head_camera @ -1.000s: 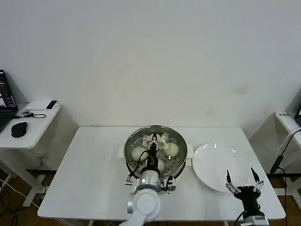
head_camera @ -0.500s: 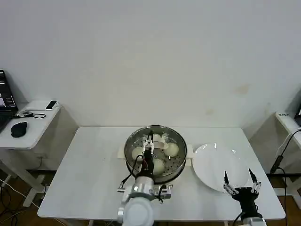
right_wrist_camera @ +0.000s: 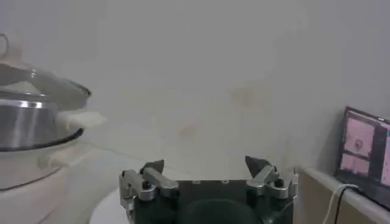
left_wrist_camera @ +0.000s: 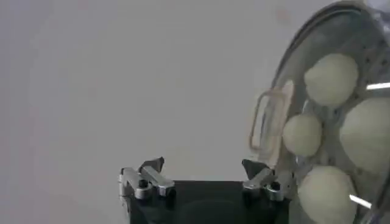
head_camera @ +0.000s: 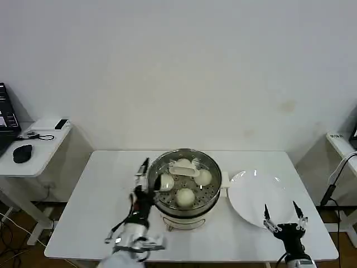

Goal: Take steamed baozi put them in steamer then cover it.

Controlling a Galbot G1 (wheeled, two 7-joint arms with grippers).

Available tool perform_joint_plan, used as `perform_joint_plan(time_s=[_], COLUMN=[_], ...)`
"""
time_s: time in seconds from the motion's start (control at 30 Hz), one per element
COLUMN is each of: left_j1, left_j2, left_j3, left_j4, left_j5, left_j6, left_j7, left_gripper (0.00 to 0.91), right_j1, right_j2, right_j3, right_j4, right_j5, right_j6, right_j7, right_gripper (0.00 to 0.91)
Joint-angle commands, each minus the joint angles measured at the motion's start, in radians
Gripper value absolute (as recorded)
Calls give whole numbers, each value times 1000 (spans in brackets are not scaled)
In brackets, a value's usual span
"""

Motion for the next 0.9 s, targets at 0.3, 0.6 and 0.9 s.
perform_joint_plan(time_s=[0.3, 0.6, 0.9], left_j1=[389, 410, 407], left_j2=[55, 14, 0], left_j3=[-435, -381, -360], left_j4=[36, 43, 22], left_j5=[-1394, -1369, -1302], left_j6=[-374, -335, -319], left_j7=[-200, -193, -182], left_gripper=[907, 907, 907], right_j1=[-57, -112, -103], right_j2=[-120, -210, -211], right_j3=[-84, -107, -137], right_j4=[-42, -3, 52], right_j5=[207, 277, 260], right_j6=[18, -41, -145], right_j7=[-48, -44, 25], right_gripper=[907, 907, 907])
